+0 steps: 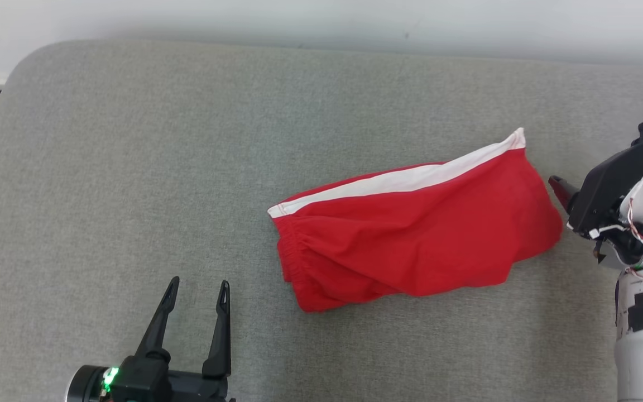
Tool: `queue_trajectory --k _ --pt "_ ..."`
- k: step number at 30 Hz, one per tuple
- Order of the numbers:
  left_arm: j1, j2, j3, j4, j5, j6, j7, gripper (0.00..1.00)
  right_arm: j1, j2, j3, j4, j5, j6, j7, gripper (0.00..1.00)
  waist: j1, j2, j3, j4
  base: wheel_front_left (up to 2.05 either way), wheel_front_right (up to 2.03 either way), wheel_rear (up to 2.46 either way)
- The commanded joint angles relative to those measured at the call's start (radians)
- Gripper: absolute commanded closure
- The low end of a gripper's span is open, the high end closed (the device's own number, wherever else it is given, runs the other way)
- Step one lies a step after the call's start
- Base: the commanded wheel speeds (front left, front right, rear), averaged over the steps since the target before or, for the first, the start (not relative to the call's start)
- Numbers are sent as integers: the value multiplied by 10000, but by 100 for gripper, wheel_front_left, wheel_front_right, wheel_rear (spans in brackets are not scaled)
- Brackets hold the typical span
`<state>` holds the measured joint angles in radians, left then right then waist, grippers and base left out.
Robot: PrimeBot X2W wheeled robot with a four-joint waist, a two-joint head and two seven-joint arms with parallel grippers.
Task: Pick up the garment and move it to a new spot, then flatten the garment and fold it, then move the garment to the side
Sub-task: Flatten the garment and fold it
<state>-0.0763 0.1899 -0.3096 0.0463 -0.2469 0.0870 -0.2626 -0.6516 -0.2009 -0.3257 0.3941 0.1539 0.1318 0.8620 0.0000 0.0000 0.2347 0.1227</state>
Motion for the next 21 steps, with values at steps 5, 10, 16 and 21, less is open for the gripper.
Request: queue_trajectory --k 5,10,16,21 --pt "-194 -357 308 51 313 -310 -26 0 -547 374 -507 311 -799 -20 398 0 0 0 639 498 0 0 0" --pt "-280 -631 561 144 511 -602 -24 0 -754 535 -777 484 -1397 -20 737 0 0 0 925 687 0 0 0" --pt "-290 -832 798 240 603 -865 -26 0 -676 887 -897 694 -1623 -20 1092 0 0 0 1063 770 0 0 0" --pt "-309 -975 1035 321 732 -1046 -26 0 -349 1144 -328 882 -1365 -15 1788 9 0 0 1109 727 0 0 0"
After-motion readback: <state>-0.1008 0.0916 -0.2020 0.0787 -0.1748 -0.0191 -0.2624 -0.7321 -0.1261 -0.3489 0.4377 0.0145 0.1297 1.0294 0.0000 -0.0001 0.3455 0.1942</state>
